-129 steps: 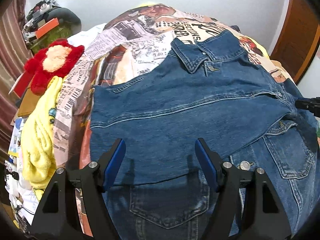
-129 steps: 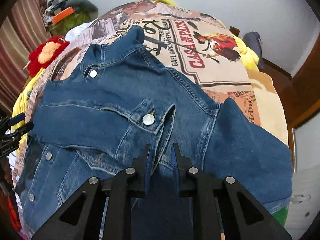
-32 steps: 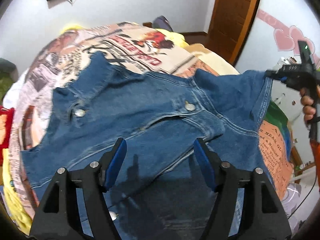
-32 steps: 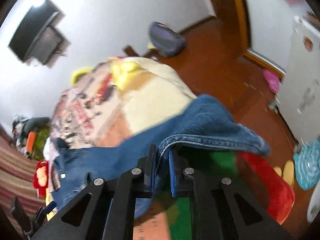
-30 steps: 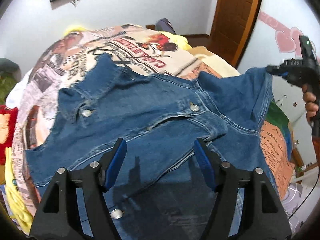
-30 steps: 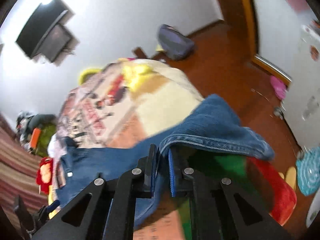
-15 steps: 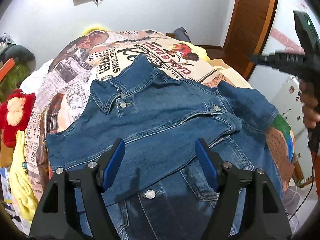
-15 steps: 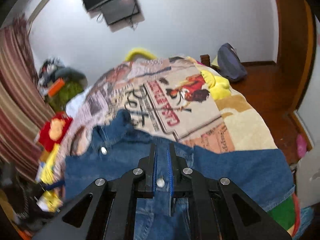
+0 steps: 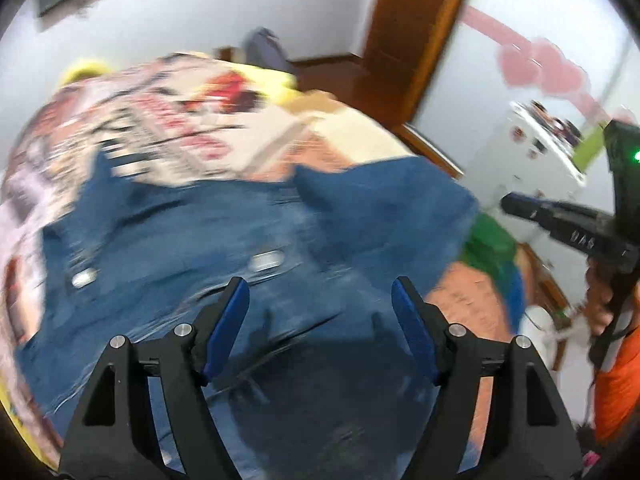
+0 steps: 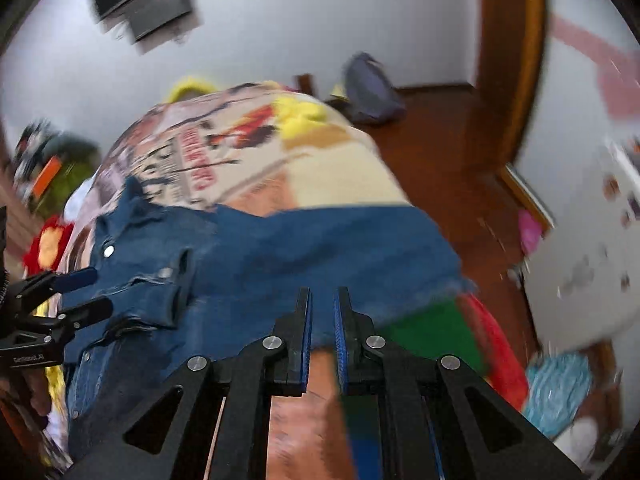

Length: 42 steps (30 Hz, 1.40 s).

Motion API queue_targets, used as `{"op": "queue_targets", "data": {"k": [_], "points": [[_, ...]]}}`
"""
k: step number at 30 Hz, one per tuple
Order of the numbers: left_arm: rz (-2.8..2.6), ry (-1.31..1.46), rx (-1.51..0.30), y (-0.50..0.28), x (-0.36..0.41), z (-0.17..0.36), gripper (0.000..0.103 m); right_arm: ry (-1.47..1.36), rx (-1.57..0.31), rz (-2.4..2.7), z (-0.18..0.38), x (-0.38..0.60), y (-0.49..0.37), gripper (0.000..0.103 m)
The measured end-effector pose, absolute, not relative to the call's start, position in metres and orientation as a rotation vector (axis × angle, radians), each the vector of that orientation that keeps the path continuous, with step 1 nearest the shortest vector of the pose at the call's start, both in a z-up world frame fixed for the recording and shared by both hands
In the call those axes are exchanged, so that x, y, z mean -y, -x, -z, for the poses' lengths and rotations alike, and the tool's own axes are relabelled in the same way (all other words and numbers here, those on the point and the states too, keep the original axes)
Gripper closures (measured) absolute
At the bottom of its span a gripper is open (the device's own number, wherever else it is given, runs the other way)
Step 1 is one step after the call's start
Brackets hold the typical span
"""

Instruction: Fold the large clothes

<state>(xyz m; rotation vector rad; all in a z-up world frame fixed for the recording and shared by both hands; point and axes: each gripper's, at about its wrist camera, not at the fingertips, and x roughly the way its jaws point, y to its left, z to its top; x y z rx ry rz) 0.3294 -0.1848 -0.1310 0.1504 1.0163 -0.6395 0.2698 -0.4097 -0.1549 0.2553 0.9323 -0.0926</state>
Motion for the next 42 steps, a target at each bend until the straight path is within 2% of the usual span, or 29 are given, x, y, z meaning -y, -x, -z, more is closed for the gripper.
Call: {"op": "queue_targets", "data": {"k": [7,15,16,18,20,23,32,35,39,42], "points": [[0.815,-0.25,-1.148,-0.338,0.296,0.168,0.03,-0.404,-1.001,0.208,0.191,0.47,-0.237,0.096],[0.807,-0.428,-1.193,-0.333,0.354,0.218,0.03,-0.474,-1.014,0.215,0.209,0.485,-0.225,0.096],[0.793,-0.45,-1.169,-0.332,0.358,0.221,0.033,-0.48,-1.018,0.216,0.211,0.483,-0.226,0.096],[0.757,-0.505,-1.108,-0.332,0.365,0.221,0.048,-0.493,-1.024,0.217,0.215,0.483,-0.227,0.096],[0.726,-0.529,-1.065,-0.335,0.368,0.218,0.075,-0.501,-1.031,0.214,0.218,0.482,-0.228,0.096],[0.714,-0.494,-1.041,-0.344,0.364,0.208,0.093,-0.495,-1.041,0.203,0.219,0.478,-0.23,0.096],[0.678,-0.333,-0.854,-0.345,0.309,0.121,0.098,-0.446,-1.02,0.151,0.202,0.457,-0.246,0.096],[0.661,-0.257,-0.817,-0.349,0.267,0.092,0.098,-0.424,-1.01,0.125,0.195,0.444,-0.254,0.096],[0.596,-0.177,-0.811,-0.352,0.208,0.081,0.098,-0.393,-1.007,0.076,0.189,0.421,-0.266,0.096],[0.541,-0.145,-0.857,-0.35,0.164,0.098,0.098,-0.365,-1.019,0.036,0.189,0.399,-0.274,0.096]]}}
